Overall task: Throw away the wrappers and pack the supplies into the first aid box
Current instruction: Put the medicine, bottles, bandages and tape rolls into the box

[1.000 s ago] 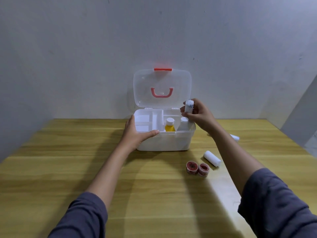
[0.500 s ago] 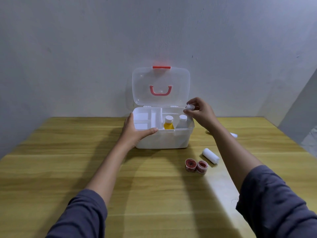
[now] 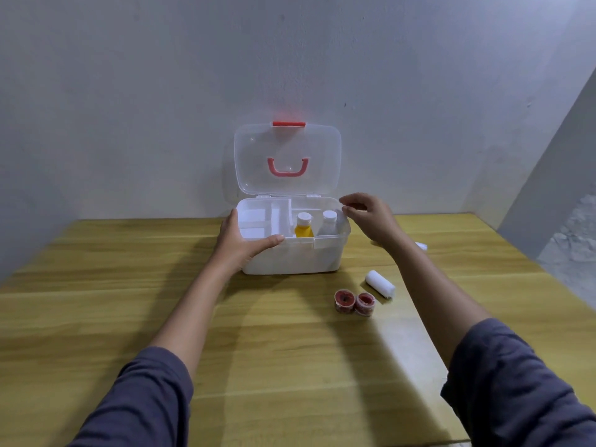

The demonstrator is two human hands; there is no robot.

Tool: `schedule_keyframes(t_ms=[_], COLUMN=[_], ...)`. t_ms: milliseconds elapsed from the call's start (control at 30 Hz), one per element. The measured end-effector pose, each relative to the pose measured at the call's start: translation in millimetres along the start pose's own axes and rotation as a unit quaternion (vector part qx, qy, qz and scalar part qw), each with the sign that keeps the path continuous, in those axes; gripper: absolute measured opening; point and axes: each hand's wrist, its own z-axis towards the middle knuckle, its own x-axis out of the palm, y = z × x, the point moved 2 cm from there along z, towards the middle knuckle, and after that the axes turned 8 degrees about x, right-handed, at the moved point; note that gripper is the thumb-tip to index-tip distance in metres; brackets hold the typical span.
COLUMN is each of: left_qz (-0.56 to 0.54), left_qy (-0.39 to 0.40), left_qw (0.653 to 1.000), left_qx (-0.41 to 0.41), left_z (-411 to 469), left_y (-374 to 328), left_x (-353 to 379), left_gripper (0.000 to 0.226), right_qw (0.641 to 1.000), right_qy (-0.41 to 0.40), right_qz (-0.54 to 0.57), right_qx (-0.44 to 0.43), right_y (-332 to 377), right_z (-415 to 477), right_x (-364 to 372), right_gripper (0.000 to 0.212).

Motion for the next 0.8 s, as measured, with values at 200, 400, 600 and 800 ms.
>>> schedule_keyframes(t_ms=[200,400,600,800], left_qz=[-0.008,-0.005,-0.003,-0.002], left_qy=[0.004,0.003,-0.017,-0.011], left_qw=[1.0,1.0,1.0,1.0], left_qx=[0.001,0.003,0.014,0.018], left_z=[-2,-2,0,1], left_y=[-3,-3,0,4], left_x=[-1,0,2,3], left_gripper=[0.101,0.091,0.079,0.065], right_qw=[0.997,0.953,0.941,0.931], right_qy=[-0.001,0.082,0.028,0.015], right_qz=[-0.077,-0.292,-0.337,-0.36], right_qx=[-0.023,0.005,0.034,0.063], right_y=[-51,-103,-128,-137], right_z=[-62,-74,-41,-3], right_x=[-2,-10,-22,-30], right_gripper=[0.037,0.053,0.056,0.059])
